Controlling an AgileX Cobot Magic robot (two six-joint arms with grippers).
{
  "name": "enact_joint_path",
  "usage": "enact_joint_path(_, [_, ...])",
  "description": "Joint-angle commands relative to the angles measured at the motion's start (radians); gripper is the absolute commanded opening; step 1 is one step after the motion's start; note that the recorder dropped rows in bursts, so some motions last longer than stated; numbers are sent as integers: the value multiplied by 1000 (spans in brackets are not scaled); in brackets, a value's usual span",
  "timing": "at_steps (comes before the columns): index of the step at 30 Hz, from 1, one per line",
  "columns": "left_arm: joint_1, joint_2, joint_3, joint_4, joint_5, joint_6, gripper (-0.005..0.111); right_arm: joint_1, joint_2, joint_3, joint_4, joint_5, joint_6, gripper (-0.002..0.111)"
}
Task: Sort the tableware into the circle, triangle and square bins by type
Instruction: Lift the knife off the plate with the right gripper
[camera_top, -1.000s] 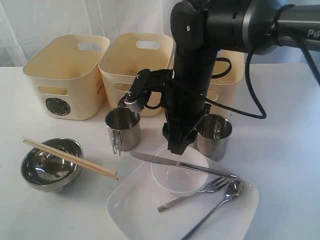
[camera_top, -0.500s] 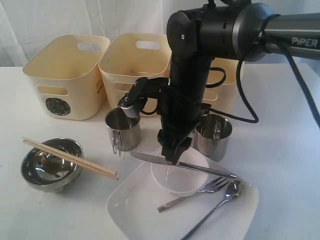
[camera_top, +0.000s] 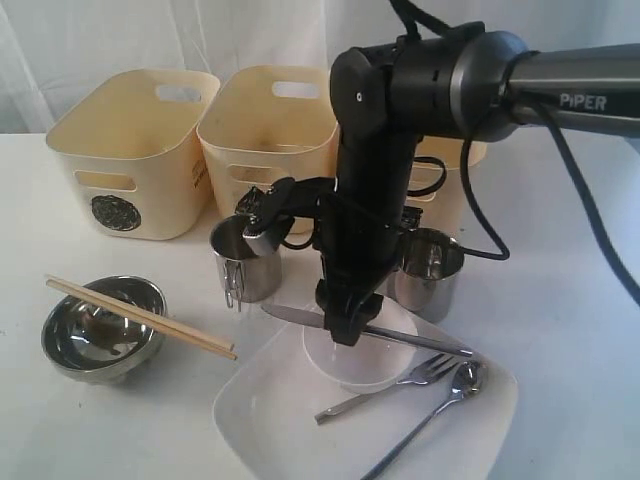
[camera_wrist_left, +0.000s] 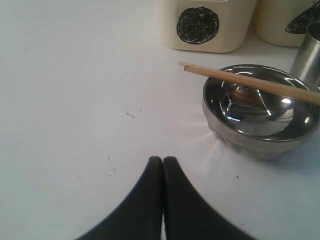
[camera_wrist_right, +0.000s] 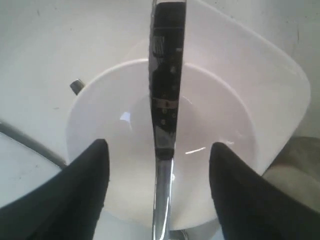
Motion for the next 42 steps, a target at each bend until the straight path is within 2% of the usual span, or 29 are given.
enact_joint_path(1, [2,-4,3,-8,5,0,0,-1,31,5,2,3,-17,55])
enact_joint_path(27, [2,-4,3,-8,5,0,0,-1,100,5,-20,-21,-21,54])
enact_joint_path(31, [2,-4,3,-8,5,0,0,-1,107,5,-26,-21,-21,40])
enact_joint_path(38, [2,-4,3,-8,5,0,0,-1,107,5,-25,-14,-21,0])
enact_joint_path(42, [2,-4,3,-8,5,0,0,-1,98,3,-30,3,-19,0])
